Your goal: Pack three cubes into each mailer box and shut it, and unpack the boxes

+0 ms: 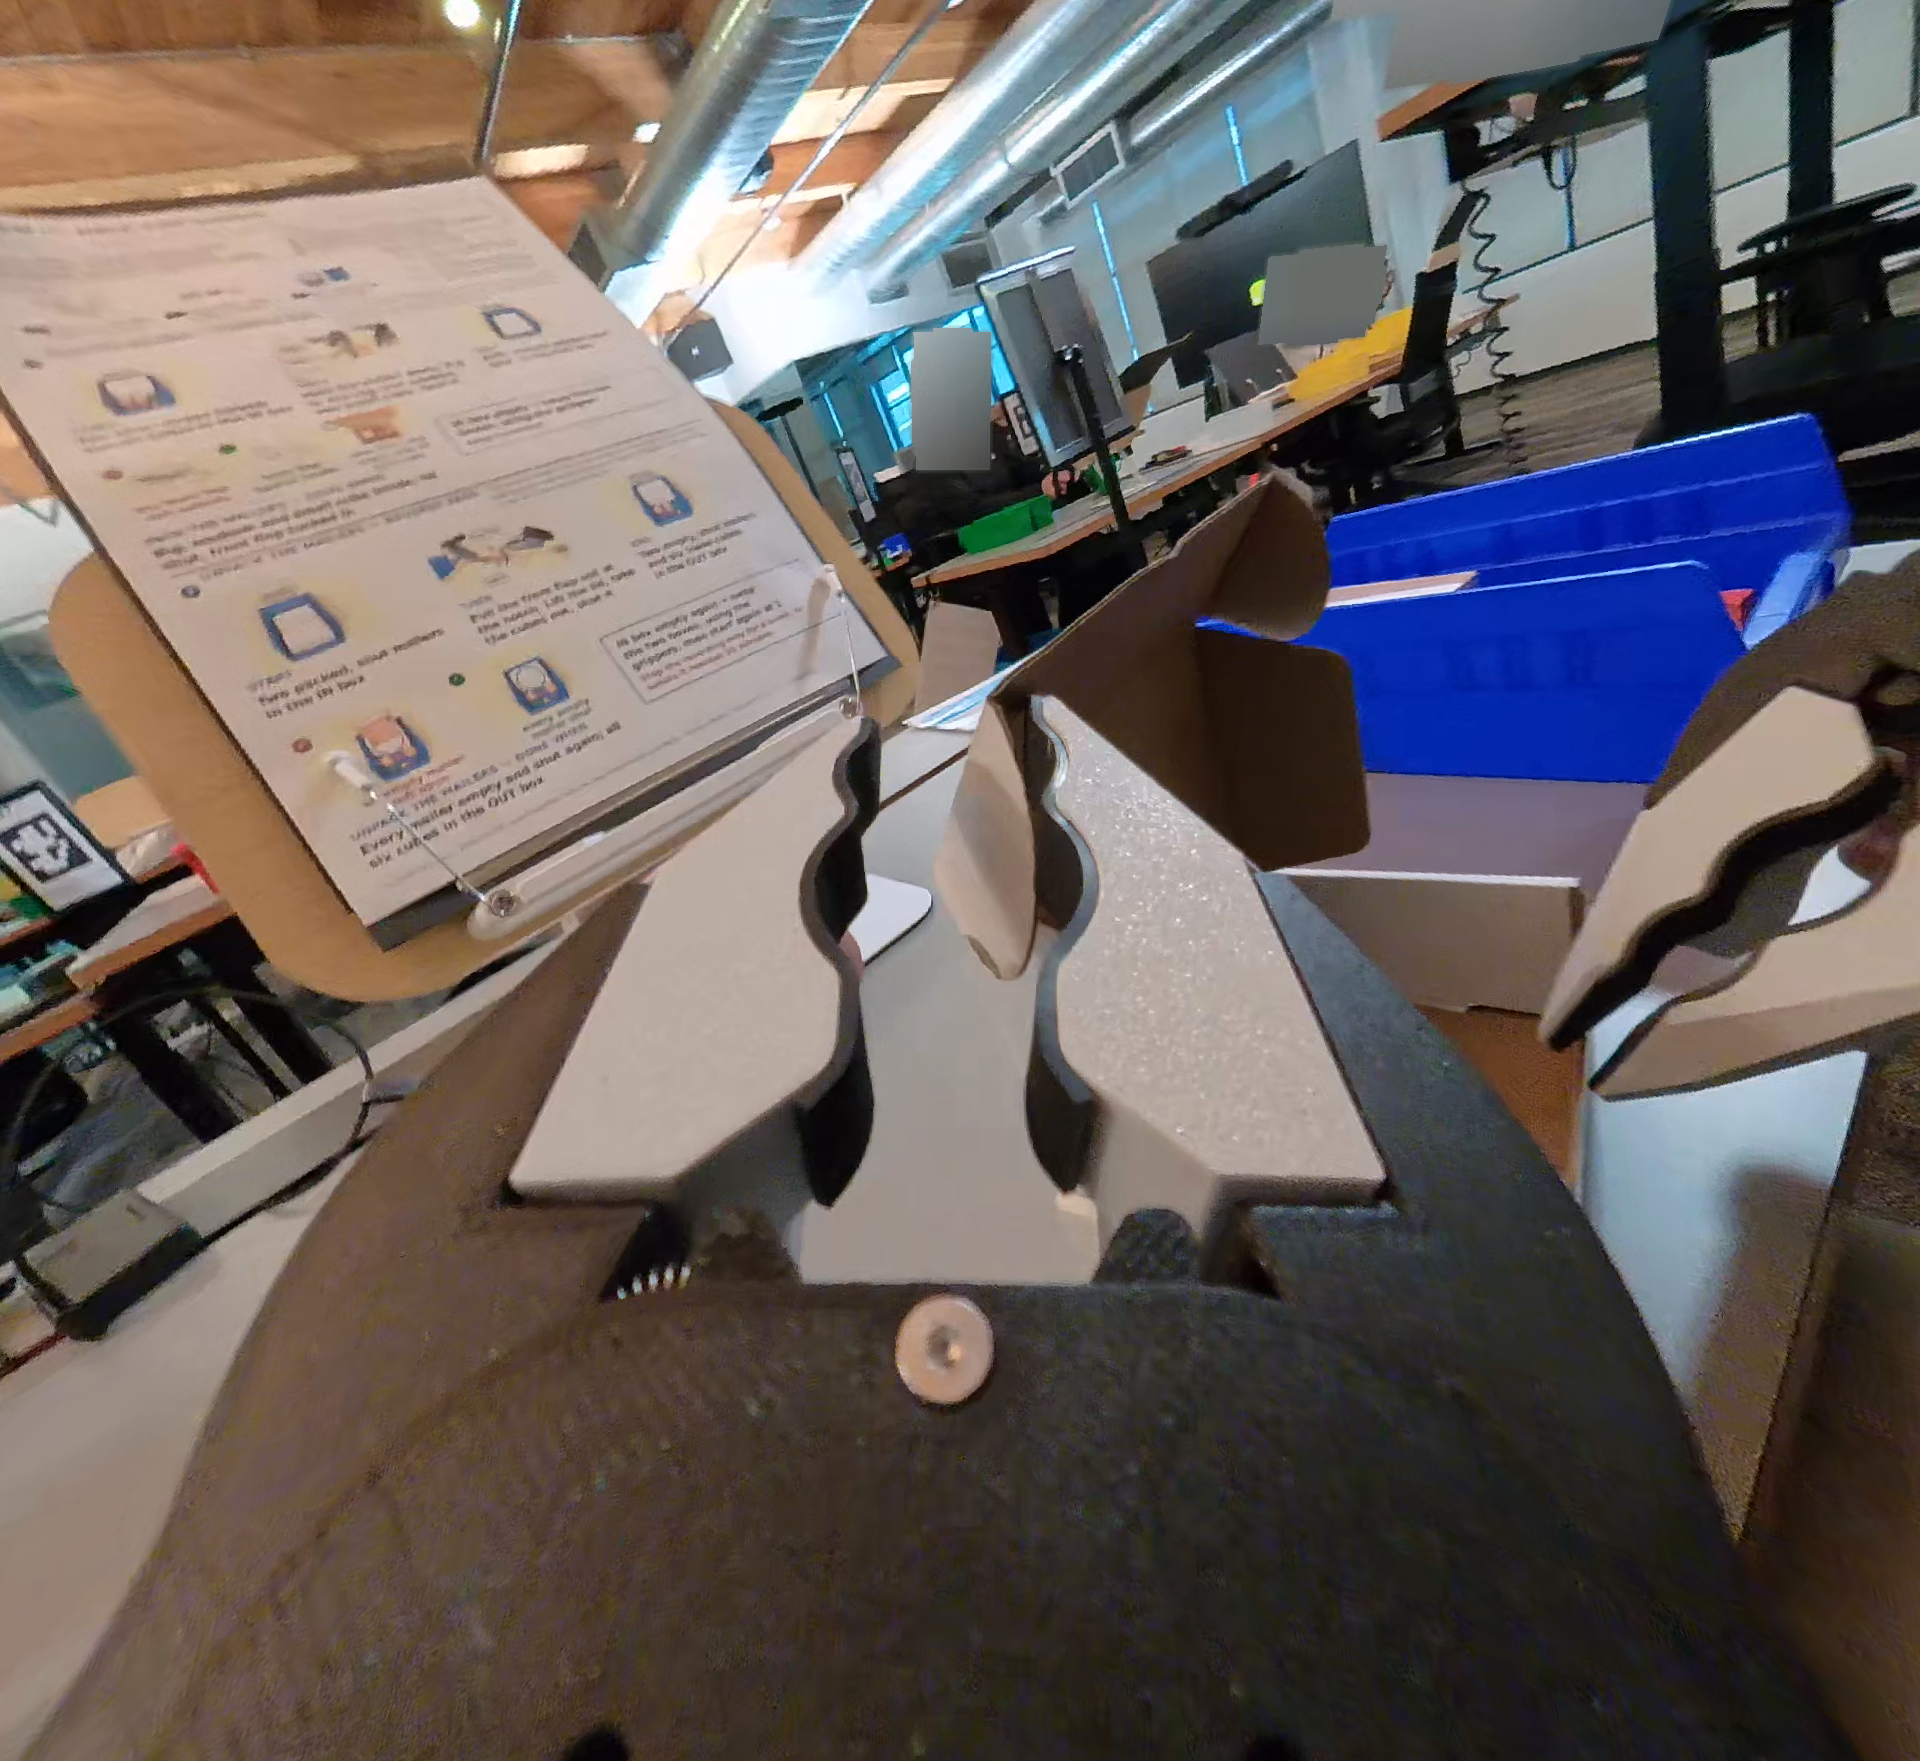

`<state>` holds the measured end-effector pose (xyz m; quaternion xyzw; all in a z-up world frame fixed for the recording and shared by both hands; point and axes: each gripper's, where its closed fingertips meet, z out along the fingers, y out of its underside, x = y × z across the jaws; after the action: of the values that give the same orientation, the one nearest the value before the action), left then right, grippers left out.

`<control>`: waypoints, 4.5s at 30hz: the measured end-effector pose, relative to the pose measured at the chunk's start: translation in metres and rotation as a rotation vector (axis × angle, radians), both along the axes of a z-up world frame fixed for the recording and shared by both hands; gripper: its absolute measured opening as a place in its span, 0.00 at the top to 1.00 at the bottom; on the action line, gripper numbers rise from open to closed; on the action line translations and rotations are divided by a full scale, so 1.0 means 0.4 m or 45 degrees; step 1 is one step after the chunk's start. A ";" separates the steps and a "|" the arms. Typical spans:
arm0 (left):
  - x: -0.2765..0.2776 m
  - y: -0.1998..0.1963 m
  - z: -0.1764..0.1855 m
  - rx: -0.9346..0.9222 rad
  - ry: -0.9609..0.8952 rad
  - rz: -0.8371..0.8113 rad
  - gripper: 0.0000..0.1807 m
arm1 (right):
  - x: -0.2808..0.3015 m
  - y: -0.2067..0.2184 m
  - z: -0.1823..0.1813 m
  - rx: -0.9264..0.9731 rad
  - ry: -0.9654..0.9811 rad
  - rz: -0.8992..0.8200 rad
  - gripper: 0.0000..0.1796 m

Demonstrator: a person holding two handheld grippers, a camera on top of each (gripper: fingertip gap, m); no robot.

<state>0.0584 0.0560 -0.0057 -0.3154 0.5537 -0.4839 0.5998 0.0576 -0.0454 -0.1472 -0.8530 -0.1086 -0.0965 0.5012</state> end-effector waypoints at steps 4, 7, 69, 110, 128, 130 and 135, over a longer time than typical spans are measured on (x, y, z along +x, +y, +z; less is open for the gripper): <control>0.015 0.020 -0.018 -0.037 0.045 0.033 0.85 | -0.004 -0.013 -0.001 -0.015 -0.041 0.055 0.96; 0.035 0.018 -0.036 -0.012 0.091 0.035 0.84 | -0.002 -0.015 0.000 -0.009 0.024 0.065 0.96; 0.008 0.157 -0.168 -1.019 0.408 -0.312 0.85 | 0.025 0.164 -0.021 -0.455 0.693 -0.187 0.75; 0.010 0.152 -0.165 -0.979 0.392 -0.316 0.86 | 0.042 0.117 -0.023 -0.580 0.403 -0.191 0.75; 0.010 0.153 -0.165 -0.985 0.393 -0.321 0.86 | 0.367 -0.116 0.332 -0.082 0.224 -0.668 0.78; 0.010 0.153 -0.165 -0.986 0.392 -0.320 0.86 | 0.457 -0.219 0.350 -0.060 0.185 -0.851 0.79; 0.012 0.151 -0.164 -0.982 0.388 -0.313 0.86 | 0.607 -0.408 0.247 -0.144 0.296 -1.144 0.78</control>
<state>0.0631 0.1165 -0.0714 -0.5162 0.4481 -0.6710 0.2872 0.3004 -0.2087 -0.0483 -0.8467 0.3234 -0.2018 0.3712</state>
